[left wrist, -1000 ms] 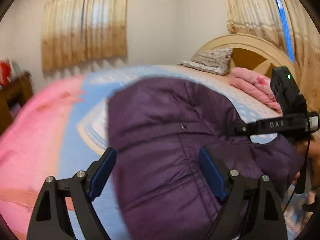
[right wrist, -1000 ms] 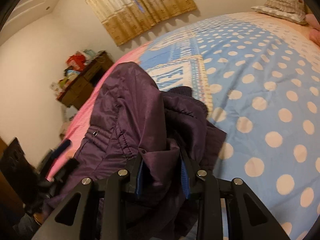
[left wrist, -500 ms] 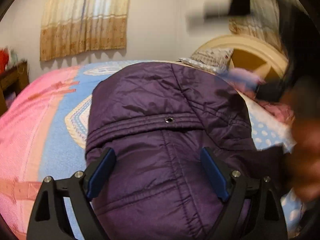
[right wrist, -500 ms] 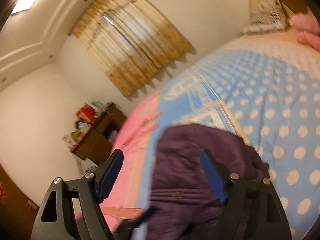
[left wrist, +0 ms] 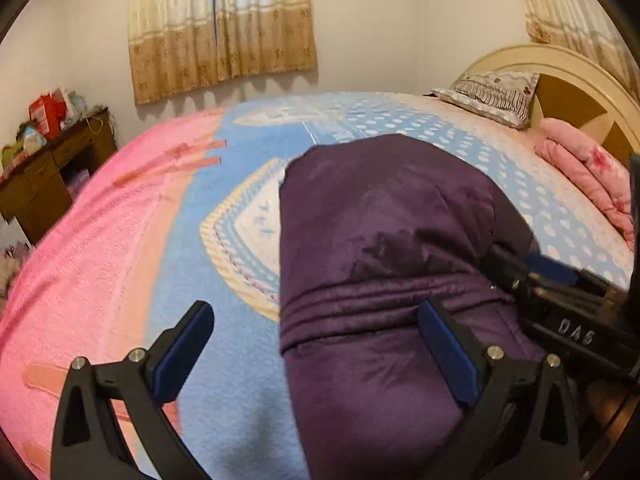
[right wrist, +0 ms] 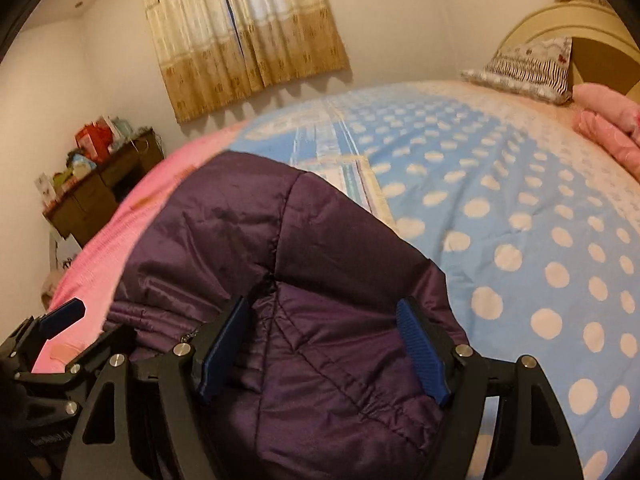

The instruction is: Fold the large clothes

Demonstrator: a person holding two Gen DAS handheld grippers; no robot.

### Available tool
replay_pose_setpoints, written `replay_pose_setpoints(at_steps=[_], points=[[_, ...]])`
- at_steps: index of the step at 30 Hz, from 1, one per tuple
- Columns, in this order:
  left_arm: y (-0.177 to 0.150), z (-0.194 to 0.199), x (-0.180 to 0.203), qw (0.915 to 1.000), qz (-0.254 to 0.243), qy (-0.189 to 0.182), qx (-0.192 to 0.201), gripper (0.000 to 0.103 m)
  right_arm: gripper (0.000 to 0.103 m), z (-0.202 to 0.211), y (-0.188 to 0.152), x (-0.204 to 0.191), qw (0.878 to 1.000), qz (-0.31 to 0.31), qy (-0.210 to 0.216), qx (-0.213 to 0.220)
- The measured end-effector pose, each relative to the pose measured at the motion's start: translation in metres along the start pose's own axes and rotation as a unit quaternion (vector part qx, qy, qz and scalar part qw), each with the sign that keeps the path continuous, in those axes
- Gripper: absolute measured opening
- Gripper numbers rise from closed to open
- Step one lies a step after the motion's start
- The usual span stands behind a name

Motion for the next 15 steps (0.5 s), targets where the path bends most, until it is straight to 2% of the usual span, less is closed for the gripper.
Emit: replay_pose_setpoints(at_steps=[5, 15], points=[[-0.011, -0.011, -0.008, 0.9981, 0.043, -0.026, -0.036, 0.103, 0.076, -0.012, -0.001, -0.004, 1.000, 0.014, -0.010, -0.008], [-0.017, -0.016, -0.009, 0.9965, 0.061, -0.045, -0.036, 0.103, 0.076, -0.022, 0.000, -0.005, 1.000, 0.016, -0.006, -0.011]])
Point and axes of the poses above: each gripper's, at about its wrist camera, not at the fingertips, and z roughly against the way its jaws point, x to its right, y to its top, the point moved 2 cm from there along -z, roughly the way its jaws point, and after that the axes turned 14 degrees about z, right-handed, at the moved point
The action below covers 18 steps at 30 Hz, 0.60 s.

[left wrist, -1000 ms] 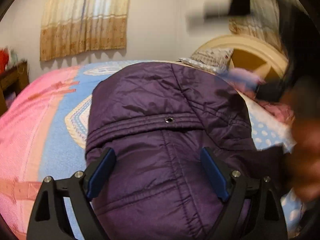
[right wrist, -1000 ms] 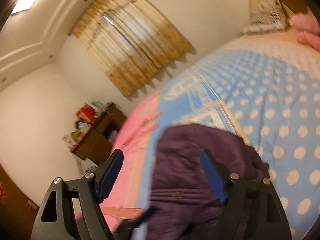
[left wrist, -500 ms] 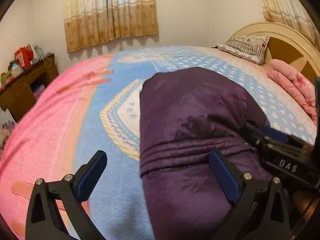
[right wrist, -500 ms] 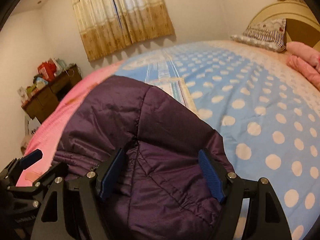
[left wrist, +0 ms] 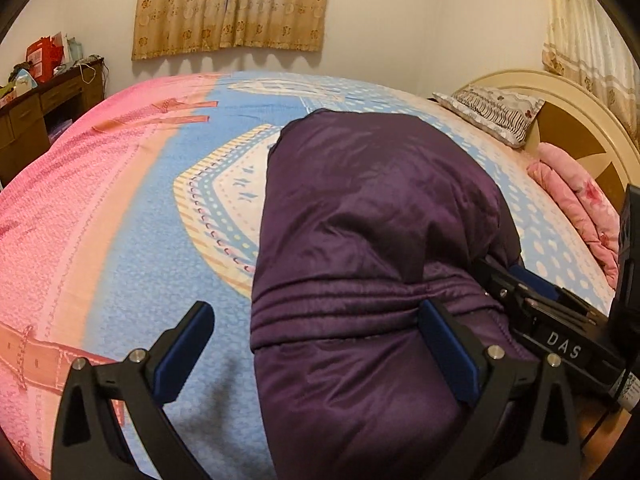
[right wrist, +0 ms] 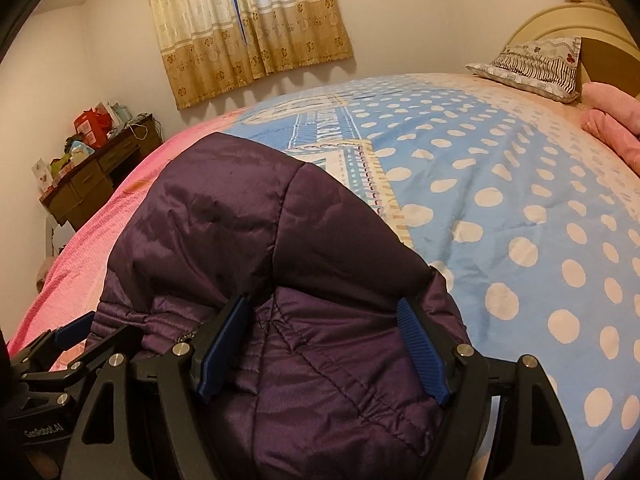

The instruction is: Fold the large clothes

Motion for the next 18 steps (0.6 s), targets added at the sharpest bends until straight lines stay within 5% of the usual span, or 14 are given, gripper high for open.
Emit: replay_pose_setpoints(at_steps=[18], points=[[-0.0013, -0.0075, -0.0049, 0.9996, 0.017, -0.022, -0.011, 0.103, 0.077, -0.0061, -0.0014, 0.0030, 1.000, -0.007, 0.017, 0.002]])
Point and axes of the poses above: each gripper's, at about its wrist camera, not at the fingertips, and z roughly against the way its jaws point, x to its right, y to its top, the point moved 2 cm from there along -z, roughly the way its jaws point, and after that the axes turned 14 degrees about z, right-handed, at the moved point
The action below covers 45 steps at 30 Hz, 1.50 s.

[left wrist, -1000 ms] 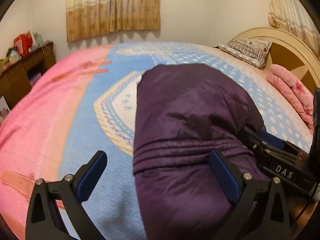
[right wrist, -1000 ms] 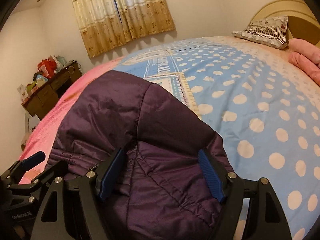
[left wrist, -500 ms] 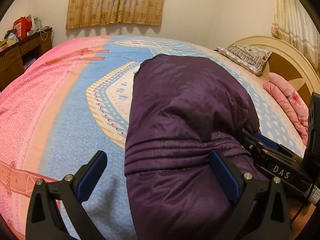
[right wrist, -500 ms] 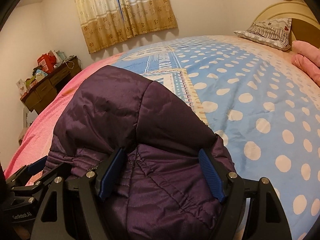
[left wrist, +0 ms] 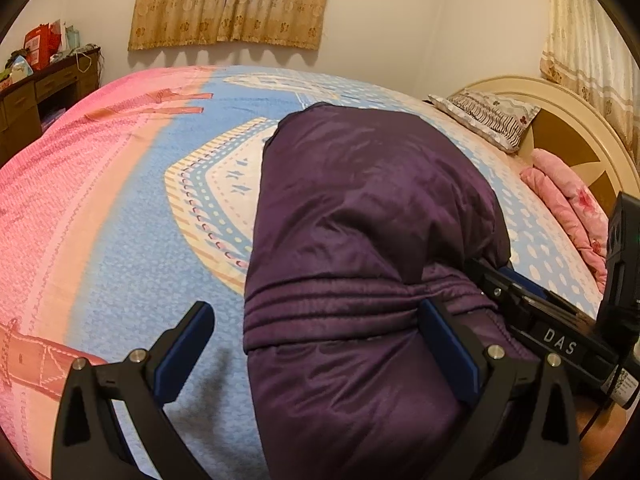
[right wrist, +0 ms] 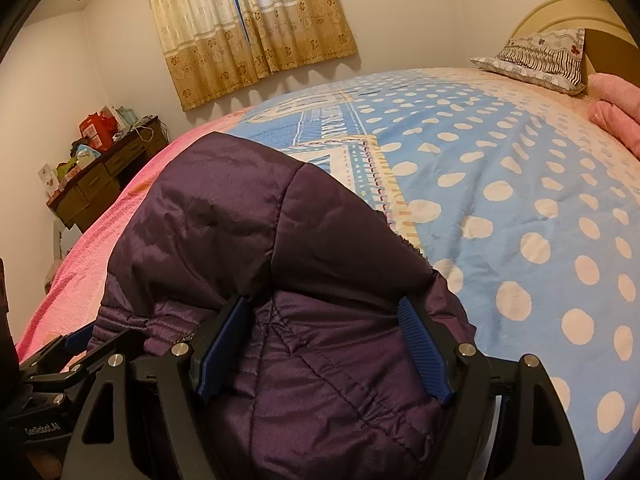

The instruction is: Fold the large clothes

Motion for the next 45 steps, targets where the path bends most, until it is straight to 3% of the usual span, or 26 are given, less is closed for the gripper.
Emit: replay_pose_setpoints(at_steps=[20, 24, 27, 30, 33, 34, 35, 37, 41, 45], points=[[-0.001, -0.006, -0.006, 0.9994, 0.016, -0.026, -0.019, 0.103, 0.077, -0.002, 0.002, -0.002, 1.000, 0.003, -0.001, -0.003], [0.002, -0.010, -0.017, 0.9956, 0.048, -0.064, -0.049, 0.103, 0.078, 0.002, 0.002, 0.000, 1.000, 0.001, 0.004, 0.003], [0.004, -0.013, -0.032, 0.9851, 0.092, -0.106, -0.099, 0.103, 0.079, 0.016, 0.006, -0.004, 1.000, 0.020, -0.001, 0.010], [0.002, -0.001, -0.026, 0.9908, 0.062, -0.091, -0.079, 0.103, 0.081, 0.037, 0.009, -0.009, 0.999, 0.043, -0.021, 0.017], [0.003, 0.005, -0.024, 0.9923, 0.051, -0.086, -0.074, 0.103, 0.083, 0.070, 0.010, 0.000, 0.997, 0.039, -0.041, 0.056], [0.004, 0.005, -0.024, 0.9924, 0.048, -0.086, -0.074, 0.103, 0.089, 0.079, 0.008, 0.009, 0.997, 0.024, -0.042, 0.067], [0.005, 0.005, -0.024, 0.9923, 0.041, -0.089, -0.075, 0.103, 0.097, 0.082, 0.005, 0.021, 0.997, -0.004, -0.037, 0.067], [0.005, 0.001, -0.023, 0.9922, 0.029, -0.093, -0.079, 0.103, 0.098, 0.069, -0.004, 0.041, 0.998, -0.055, -0.011, 0.023], [0.007, -0.006, -0.028, 0.9886, 0.041, -0.107, -0.098, 0.103, 0.098, 0.048, -0.021, 0.052, 0.996, -0.086, 0.037, 0.009], [0.006, -0.005, -0.033, 0.9856, 0.035, -0.128, -0.105, 0.103, 0.099, 0.030, -0.040, 0.068, 0.979, -0.164, 0.125, 0.007]])
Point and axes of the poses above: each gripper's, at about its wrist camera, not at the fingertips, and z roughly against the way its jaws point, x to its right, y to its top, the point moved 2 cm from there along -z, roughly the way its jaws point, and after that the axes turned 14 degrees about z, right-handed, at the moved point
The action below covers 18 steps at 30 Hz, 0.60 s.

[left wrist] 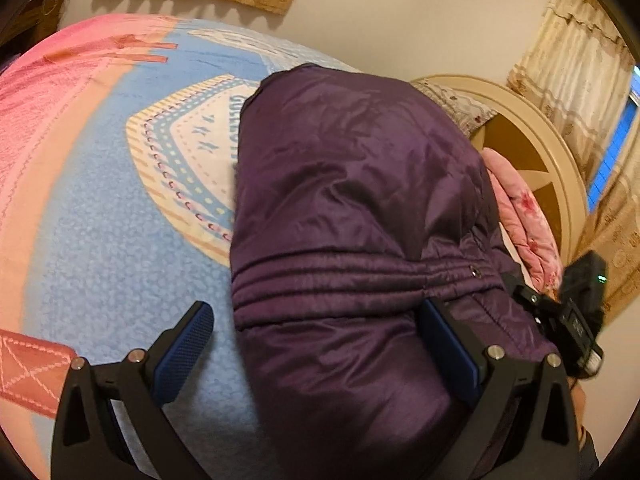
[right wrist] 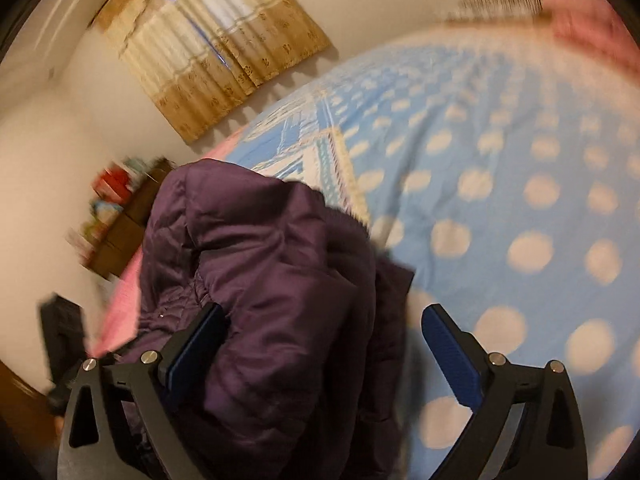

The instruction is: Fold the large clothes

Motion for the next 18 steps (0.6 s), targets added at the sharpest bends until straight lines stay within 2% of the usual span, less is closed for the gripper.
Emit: replay_pose_setpoints(at_steps=[3, 6, 9, 12, 13, 14, 18], points=[[0.000, -0.003, -0.009, 0.9989, 0.022, -0.035, -0.023, 0.103, 0.099, -0.011, -0.008, 0.011, 0.998, -0.034, 0.055, -0.001], [-0.001, -0.012, -0.021, 0.9939, 0.062, -0.076, -0.050, 0.103, 0.099, -0.019, -0.007, 0.008, 0.998, -0.023, 0.059, -0.007], [-0.002, -0.013, -0.021, 0.9941, 0.056, -0.082, -0.042, 0.103, 0.098, -0.032, -0.001, 0.005, 0.998, -0.012, 0.065, -0.019], [-0.003, -0.012, -0.016, 0.9948, 0.056, -0.076, -0.040, 0.103, 0.087, -0.040, 0.004, 0.000, 0.996, -0.011, 0.086, -0.025], [-0.004, -0.010, -0.012, 0.9956, 0.049, -0.071, -0.037, 0.103, 0.079, -0.039, 0.004, 0.000, 0.995, -0.010, 0.093, -0.022], [-0.006, -0.006, -0.004, 0.9967, 0.033, -0.068, -0.031, 0.099, 0.073, -0.036, 0.003, -0.001, 0.995, -0.008, 0.097, -0.017], [-0.010, 0.003, 0.018, 0.9986, 0.007, -0.050, -0.016, 0.093, 0.060, -0.021, -0.004, -0.004, 0.994, -0.013, 0.109, 0.000]])
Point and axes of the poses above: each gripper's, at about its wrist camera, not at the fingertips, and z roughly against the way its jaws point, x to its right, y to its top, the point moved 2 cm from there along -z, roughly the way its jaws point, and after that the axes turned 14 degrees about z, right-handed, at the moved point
